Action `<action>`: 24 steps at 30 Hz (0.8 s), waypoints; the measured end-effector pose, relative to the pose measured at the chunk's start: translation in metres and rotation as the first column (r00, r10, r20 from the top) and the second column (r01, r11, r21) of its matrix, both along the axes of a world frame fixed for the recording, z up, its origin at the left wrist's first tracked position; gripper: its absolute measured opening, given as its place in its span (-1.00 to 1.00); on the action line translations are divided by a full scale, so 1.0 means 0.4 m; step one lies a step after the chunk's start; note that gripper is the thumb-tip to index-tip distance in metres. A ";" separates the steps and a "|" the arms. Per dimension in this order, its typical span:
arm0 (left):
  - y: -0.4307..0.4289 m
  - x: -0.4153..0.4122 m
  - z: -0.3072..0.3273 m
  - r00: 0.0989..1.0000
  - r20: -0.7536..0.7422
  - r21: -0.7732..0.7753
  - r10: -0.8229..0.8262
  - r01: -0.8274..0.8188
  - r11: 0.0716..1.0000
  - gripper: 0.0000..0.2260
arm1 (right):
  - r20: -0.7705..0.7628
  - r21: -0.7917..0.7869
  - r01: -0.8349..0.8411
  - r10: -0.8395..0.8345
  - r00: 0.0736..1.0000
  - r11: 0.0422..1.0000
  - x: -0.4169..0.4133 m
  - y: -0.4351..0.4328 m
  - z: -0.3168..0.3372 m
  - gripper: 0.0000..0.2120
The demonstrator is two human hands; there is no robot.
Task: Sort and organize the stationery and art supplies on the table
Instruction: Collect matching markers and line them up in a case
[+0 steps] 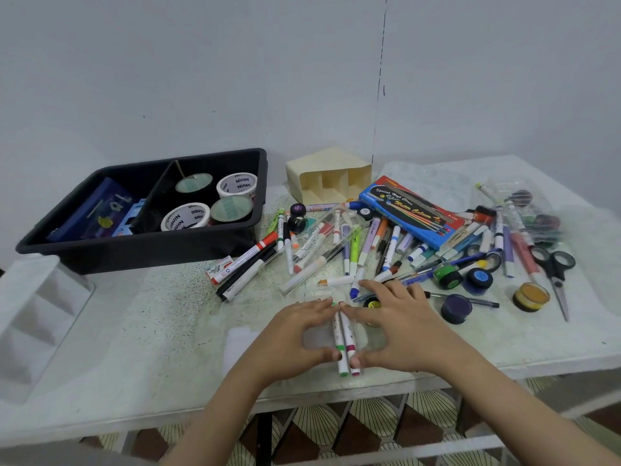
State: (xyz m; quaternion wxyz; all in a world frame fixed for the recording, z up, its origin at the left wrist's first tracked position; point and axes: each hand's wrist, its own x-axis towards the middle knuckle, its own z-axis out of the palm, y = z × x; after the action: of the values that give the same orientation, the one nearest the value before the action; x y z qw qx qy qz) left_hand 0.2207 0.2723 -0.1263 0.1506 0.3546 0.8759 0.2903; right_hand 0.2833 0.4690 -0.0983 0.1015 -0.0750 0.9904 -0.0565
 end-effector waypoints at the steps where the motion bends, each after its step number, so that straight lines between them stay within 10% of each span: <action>1: 0.001 0.000 -0.002 1.000 -0.008 -0.002 0.001 -0.001 1.000 -0.36 | -0.001 -0.001 0.003 -0.003 1.000 1.000 0.000 0.000 0.000 -0.24; 24: 0.024 0.006 0.020 0.995 -0.093 -0.210 -0.035 0.015 0.977 -0.29 | -0.013 0.017 -0.015 0.015 1.000 1.000 -0.003 0.000 0.000 -0.24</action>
State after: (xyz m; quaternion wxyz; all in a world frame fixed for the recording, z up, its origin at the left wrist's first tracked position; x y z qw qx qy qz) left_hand 0.2230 0.2818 -0.1185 0.1486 0.3614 0.9033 0.1772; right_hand 0.2822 0.4688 -0.0984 0.0962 -0.0819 0.9909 -0.0466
